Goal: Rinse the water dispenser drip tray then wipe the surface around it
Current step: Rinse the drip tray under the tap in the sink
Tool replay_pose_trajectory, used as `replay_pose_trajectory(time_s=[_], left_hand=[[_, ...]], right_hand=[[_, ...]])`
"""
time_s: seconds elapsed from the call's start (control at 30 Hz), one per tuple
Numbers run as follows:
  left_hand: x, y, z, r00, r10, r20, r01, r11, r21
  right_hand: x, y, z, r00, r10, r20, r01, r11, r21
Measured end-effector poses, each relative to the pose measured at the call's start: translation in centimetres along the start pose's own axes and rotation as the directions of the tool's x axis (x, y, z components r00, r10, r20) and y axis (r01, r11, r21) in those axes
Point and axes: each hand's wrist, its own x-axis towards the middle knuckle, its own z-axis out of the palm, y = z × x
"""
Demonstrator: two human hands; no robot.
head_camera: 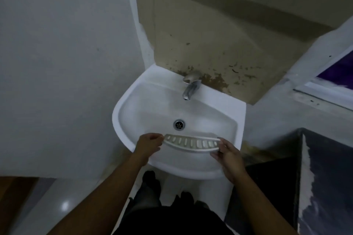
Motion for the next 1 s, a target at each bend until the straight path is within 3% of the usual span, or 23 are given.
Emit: replay_pose_trajectory(time_s=[0.17, 0.37, 0.63, 0.83, 1.0], left_hand=[[4.2, 1.8, -1.8, 0.998, -0.013, 0.062, 0.002, 0.984, 0.178], [7.4, 3.3, -3.6, 0.987, -0.072, 0.142, 0.032, 0.963, 0.269], [9.2, 3.1, -5.4, 0.977, -0.109, 0.181, 0.046, 0.945, 0.322], [9.7, 3.3, -5.4, 0.977, -0.126, 0.173, 0.067, 0.949, 0.308], [9.9, 3.2, -5.1, 0.975, -0.143, 0.17, 0.082, 0.943, 0.322]], right_hand=[[-0.4, 0.6, 2.6, 0.993, -0.07, -0.095, 0.067, 0.997, -0.029], [-0.4, 2.3, 4.7, 0.981, -0.078, -0.176, 0.062, 0.993, -0.096], [-1.3, 3.2, 7.4, 0.947, -0.147, -0.287, 0.094, 0.977, -0.191], [-2.2, 1.6, 9.2, 0.931, -0.248, -0.269, 0.155, 0.933, -0.324], [-2.1, 0.3, 9.6, 0.926, -0.221, -0.305, 0.122, 0.943, -0.311]])
